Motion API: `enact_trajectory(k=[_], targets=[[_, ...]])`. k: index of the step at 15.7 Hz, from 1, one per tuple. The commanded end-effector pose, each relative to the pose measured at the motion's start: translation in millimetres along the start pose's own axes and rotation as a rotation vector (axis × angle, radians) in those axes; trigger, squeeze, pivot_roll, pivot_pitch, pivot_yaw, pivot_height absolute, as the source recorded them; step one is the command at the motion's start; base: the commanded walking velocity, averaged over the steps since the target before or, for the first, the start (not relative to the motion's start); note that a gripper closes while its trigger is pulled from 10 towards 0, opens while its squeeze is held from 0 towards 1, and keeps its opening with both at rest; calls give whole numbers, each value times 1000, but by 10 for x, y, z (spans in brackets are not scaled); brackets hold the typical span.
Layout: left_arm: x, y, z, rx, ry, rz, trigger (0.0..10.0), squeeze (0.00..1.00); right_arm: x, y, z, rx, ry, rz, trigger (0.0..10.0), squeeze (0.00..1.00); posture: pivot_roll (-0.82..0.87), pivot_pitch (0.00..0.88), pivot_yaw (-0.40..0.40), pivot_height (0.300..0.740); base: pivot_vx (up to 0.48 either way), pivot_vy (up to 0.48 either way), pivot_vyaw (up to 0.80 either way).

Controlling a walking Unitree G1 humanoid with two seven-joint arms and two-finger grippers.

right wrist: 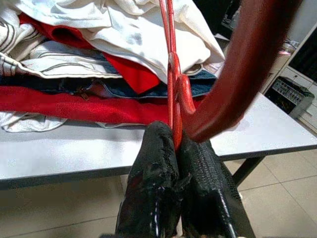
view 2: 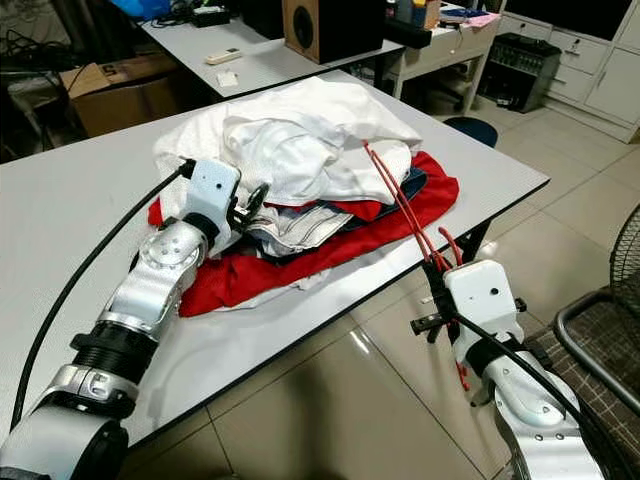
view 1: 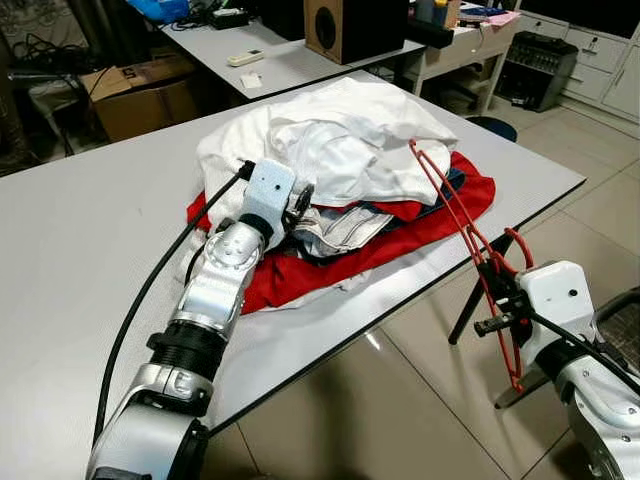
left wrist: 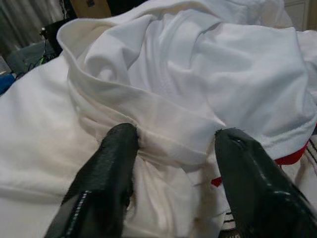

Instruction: Hang hanger

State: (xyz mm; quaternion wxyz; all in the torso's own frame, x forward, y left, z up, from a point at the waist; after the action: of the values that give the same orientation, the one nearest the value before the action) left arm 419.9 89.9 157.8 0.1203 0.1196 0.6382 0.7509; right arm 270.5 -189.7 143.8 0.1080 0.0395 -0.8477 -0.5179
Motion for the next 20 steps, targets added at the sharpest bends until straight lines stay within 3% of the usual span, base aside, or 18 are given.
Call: enact_trajectory(k=[1,9,16,18,20], targets=[[-17,23,62,-23,26,-4,0,0,-9,32,-14,9,-2,-14,10000,0,-205,0,76,740,0,0,0],[-47,19,116,-42,47,1,0,0,-23,31,-8,5,-4,-14,10000,0,-199,0,79,740,0,0,0],[-47,101,134,27,39,-46,0,0,-28,27,-25,4,-13,-15,10000,0,-194,0,79,740,0,0,0],[-15,421,284,108,47,-167,0,0,-63,37,-49,-1,-29,-24,10000,0,-187,0,80,740,0,0,0],[47,951,617,174,101,-350,0,0,-122,73,-25,-11,-33,-43,10000,0,-163,0,84,740,0,0,0]])
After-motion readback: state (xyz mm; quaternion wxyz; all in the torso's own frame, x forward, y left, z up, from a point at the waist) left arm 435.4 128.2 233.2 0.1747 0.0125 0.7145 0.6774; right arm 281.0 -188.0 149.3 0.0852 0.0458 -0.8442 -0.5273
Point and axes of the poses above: a point about 5 cm out from each wrist's last joint towards the gripper, its own x axis pointing back from the gripper into the wrist, its own y axis along the axis of the wrist's last joint, z = x × y, the point moved 6 cm from there along -x, pointing out of the wrist towards the gripper, and after that the axes turned 8 degrees about x, right-handed, at the moved point
